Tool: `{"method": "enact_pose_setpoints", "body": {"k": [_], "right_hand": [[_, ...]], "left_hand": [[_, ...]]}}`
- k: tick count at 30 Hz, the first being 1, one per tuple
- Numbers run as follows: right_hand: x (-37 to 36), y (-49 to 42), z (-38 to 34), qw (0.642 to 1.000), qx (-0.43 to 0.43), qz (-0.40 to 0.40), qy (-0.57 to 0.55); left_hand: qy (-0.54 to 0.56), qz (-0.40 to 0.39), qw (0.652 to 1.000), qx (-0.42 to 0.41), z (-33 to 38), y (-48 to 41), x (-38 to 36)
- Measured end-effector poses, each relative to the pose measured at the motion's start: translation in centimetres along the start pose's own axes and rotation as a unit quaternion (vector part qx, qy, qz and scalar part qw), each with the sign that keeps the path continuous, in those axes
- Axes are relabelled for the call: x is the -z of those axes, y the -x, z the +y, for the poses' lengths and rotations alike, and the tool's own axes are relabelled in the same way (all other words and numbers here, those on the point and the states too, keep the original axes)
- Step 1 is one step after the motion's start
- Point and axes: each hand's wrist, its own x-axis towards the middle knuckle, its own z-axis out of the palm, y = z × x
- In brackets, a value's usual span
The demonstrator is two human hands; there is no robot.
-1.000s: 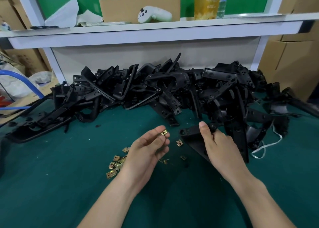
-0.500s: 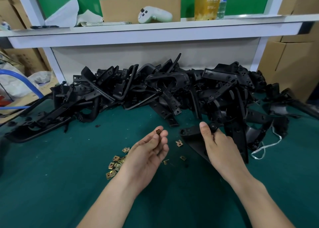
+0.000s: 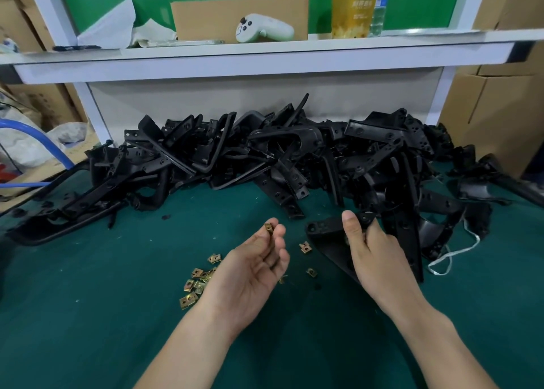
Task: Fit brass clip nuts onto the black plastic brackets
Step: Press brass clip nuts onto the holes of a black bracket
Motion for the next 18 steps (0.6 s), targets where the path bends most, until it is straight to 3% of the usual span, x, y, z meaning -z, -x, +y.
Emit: {"method": "enact_pose_setpoints", "body": {"k": [8,18], "right_hand": [[-0.04,-0.32,0.28,0.997,0.048,-0.015,0.062],[-0.10,-0.01,0.20,0.998,0.050,-0.027,0.025]], "left_hand": [[-0.097,-0.007,0.993,-0.073,-0.12,-0.12,0.06],[-0.128,0.010,0.987,-0.096,-0.13,0.11,-0.14]]}}
